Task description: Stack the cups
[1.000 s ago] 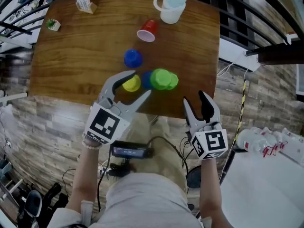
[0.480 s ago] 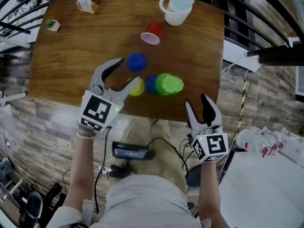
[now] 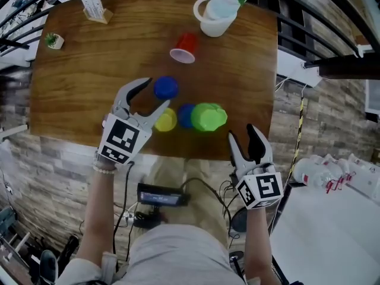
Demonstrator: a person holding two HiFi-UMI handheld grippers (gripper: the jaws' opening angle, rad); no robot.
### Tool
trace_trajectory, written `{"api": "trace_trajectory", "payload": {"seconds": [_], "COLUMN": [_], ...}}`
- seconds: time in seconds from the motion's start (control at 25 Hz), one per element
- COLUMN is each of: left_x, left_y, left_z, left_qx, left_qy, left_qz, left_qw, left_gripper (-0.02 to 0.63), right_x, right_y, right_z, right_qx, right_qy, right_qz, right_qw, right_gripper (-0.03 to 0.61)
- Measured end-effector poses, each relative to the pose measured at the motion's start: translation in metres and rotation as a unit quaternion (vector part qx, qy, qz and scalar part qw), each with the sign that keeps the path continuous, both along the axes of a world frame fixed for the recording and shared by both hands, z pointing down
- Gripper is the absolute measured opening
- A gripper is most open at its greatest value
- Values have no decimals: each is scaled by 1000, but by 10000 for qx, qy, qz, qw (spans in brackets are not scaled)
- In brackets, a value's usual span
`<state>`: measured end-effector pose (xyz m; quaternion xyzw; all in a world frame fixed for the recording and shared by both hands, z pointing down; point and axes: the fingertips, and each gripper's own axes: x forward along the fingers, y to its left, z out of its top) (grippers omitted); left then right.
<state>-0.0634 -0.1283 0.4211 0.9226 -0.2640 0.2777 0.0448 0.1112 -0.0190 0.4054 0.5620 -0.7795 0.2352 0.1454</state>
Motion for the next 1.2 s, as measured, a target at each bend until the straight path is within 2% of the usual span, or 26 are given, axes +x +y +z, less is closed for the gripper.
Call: {"api": "trace_trajectory", "payload": {"seconds": [0.12, 0.36, 0.44, 0.56, 0.88, 1.2], "left_x": [4, 11, 13, 14, 8, 7], "left_y": [-3, -7, -7, -6, -10, 3], "left_z": [10, 26, 27, 24, -4, -45], "left_qx": [-71, -131, -118, -92, -40, 105], "left_qy": [-59, -271, -309, -305, -233, -176], "left_qz": [95, 193, 199, 210, -146, -290], "left_qw": [9999, 9994, 9993, 9993, 9996, 9994], "left_gripper": [247, 246, 210, 207, 207, 207], "right_x": [5, 10, 11, 12, 12, 14], "right_y": [-4, -5, -5, -6, -6, -5], "right_z": [2, 8, 10, 11, 7, -3], "right_qx": [-25, -97, -98, -105, -31, 74], "right_qy": [-120, -50, -49, -47, -78, -96], "right_qz": [143, 152, 134, 96, -43, -228], "right_qw": [9998, 9998, 9999, 9999, 10000, 9997], "right_gripper": [221, 221, 221, 221, 221, 221]}}
